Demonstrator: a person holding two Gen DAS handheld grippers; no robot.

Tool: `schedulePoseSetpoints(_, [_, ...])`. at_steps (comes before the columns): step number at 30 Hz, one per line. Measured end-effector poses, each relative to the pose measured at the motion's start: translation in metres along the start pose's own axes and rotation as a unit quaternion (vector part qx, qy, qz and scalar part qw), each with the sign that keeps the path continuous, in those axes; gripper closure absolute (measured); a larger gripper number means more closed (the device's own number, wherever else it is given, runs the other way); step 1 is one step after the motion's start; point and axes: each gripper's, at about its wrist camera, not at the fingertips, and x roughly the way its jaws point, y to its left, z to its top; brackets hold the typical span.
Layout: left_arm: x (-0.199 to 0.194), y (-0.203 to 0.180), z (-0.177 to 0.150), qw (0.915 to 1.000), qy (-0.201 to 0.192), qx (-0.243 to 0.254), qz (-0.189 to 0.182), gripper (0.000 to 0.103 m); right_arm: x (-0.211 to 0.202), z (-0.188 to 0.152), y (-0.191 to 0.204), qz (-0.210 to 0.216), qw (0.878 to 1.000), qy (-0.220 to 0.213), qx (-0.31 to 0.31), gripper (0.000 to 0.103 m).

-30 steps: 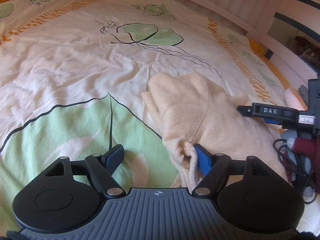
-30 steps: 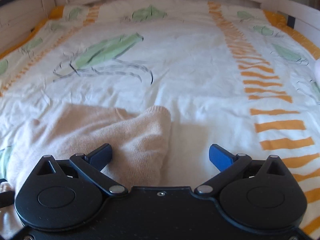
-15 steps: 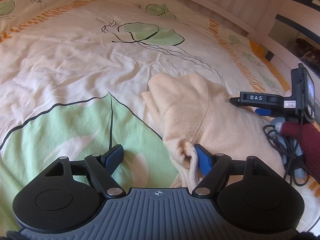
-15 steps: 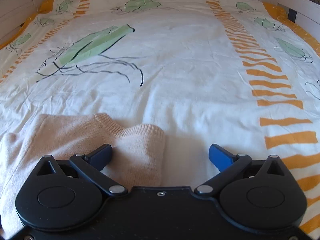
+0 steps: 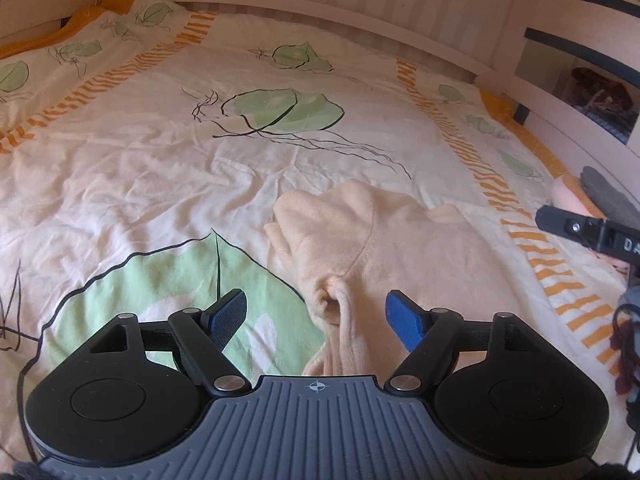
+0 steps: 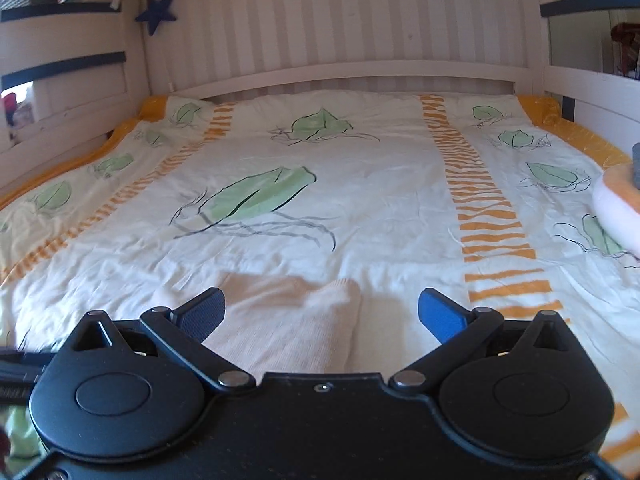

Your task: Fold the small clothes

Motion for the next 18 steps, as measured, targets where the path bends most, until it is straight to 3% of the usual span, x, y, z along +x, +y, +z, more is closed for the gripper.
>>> schedulePoseSetpoints(5, [-0.028,-0.015,-0.004,0.9998,-0.009,0.006,0.018,0.028,-0.025,-0.014,0.012,0.009,0.999,0.036,0.001,0.0])
schedulePoseSetpoints(8, [-0.041,-0.022,-0.007,0.9998,-0.011,0.006,0.015,0.028,-0.038,-0.022,0.025,-0.013,0.998,0.049,-0.029,0.001])
schedulePoseSetpoints(18, [-0.049,-0.045,-0.02,0.996,0.012,0.032,0.083,0.028,-0.064,-0.042,0.04,-0.047,0.997,0.061,-0.022,0.001])
